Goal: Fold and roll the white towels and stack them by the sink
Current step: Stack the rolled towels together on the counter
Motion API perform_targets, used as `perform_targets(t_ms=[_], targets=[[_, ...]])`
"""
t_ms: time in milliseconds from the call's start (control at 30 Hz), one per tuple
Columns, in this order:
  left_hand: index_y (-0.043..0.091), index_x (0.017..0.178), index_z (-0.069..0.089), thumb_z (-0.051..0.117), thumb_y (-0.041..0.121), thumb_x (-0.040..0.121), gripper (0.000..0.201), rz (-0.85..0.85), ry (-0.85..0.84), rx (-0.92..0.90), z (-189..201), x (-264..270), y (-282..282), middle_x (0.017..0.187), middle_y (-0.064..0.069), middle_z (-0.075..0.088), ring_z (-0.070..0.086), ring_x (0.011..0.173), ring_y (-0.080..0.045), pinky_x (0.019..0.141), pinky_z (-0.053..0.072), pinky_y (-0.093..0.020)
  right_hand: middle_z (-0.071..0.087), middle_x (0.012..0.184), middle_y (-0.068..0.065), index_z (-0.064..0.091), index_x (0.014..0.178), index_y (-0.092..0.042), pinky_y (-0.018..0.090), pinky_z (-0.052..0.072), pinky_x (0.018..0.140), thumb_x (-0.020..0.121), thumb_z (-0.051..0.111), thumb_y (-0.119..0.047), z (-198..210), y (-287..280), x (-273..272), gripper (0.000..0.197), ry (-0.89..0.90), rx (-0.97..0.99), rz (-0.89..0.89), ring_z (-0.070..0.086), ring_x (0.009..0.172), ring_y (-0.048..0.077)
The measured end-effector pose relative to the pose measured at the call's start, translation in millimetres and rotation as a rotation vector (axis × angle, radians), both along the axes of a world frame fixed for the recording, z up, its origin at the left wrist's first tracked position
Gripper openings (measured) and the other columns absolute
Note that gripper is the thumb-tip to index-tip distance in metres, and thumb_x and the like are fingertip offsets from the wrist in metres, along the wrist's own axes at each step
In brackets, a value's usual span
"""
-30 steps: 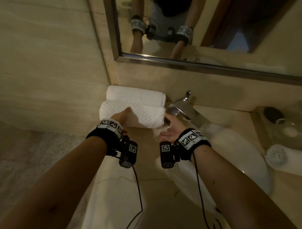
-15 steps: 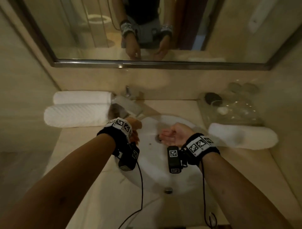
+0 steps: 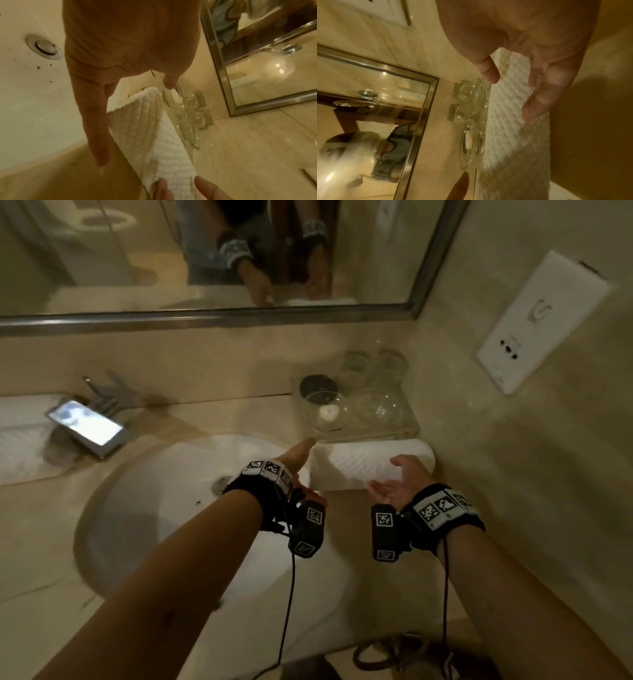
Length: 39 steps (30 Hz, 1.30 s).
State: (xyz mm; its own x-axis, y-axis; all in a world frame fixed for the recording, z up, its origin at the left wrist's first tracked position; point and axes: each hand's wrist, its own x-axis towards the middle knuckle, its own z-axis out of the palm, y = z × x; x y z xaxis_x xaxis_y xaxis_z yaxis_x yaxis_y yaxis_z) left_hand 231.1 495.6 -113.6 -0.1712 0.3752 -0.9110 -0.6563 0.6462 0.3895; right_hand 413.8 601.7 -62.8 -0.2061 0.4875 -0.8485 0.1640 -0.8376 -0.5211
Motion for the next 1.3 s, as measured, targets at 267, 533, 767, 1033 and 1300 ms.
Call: perform_targets(t_ms=[267,533,767,1033,1300], targets=[[0.013,0.107,0.052,0.07,0.059,0.071,0.061,0.083,0.083,0.008,2.4,18.3,35.0,0.103,-0.016,0.058,0.058,0.103,-0.038,0.094,0.047,-0.056,0.042,0.142,0.015,0.03,0.145,-0.015,0.055,0.041,0.099,0.08,0.07,-0.047,-15.7,35.9,10.5,0.082,0.006,-0.016,-0.083,0.045,0.127,0.035],[0.014,0.115,0.051,0.07,0.051,0.04,0.085,0.059,0.171,-0.078,-20.9,10.4,45.3,0.114,-0.017,0.06,0.061,0.099,-0.04,0.087,0.049,-0.053,0.045,0.143,0.013,0.035,0.145,-0.015,0.044,0.046,0.082,0.084,0.061,-0.057,-15.6,49.1,5.3,0.078,-0.023,0.01,-0.032,0.049,0.124,0.034],[0.012,0.113,0.052,0.072,0.046,0.033,0.09,0.105,0.221,-0.081,-11.6,7.6,20.4,0.112,-0.017,0.061,0.062,0.097,-0.038,0.086,0.049,-0.053,0.045,0.116,0.014,0.042,0.132,-0.014,0.041,0.045,0.084,0.082,0.062,-0.042,-10.8,33.2,-4.8,0.061,-0.05,0.047,-0.061,0.051,0.092,0.031],[0.006,0.091,0.052,0.057,0.038,0.077,0.035,0.182,0.207,0.005,50.1,-15.6,-80.6,0.087,-0.015,0.056,0.058,0.086,-0.031,0.089,0.05,-0.041,0.051,0.087,0.013,0.049,0.09,-0.008,0.034,0.043,0.057,0.087,0.059,-0.03,17.1,-31.7,-36.5,0.024,0.016,0.058,0.207,0.051,0.073,0.029],[0.007,0.089,0.057,0.061,0.035,0.073,0.032,0.289,0.308,0.043,67.2,-85.5,-208.7,0.086,-0.016,0.058,0.056,0.092,-0.032,0.097,0.043,-0.047,0.06,0.083,0.015,0.056,0.09,-0.006,0.037,0.046,0.069,0.079,0.052,-0.017,31.5,-131.1,-115.0,0.016,0.092,0.068,0.386,0.056,0.073,0.032]])
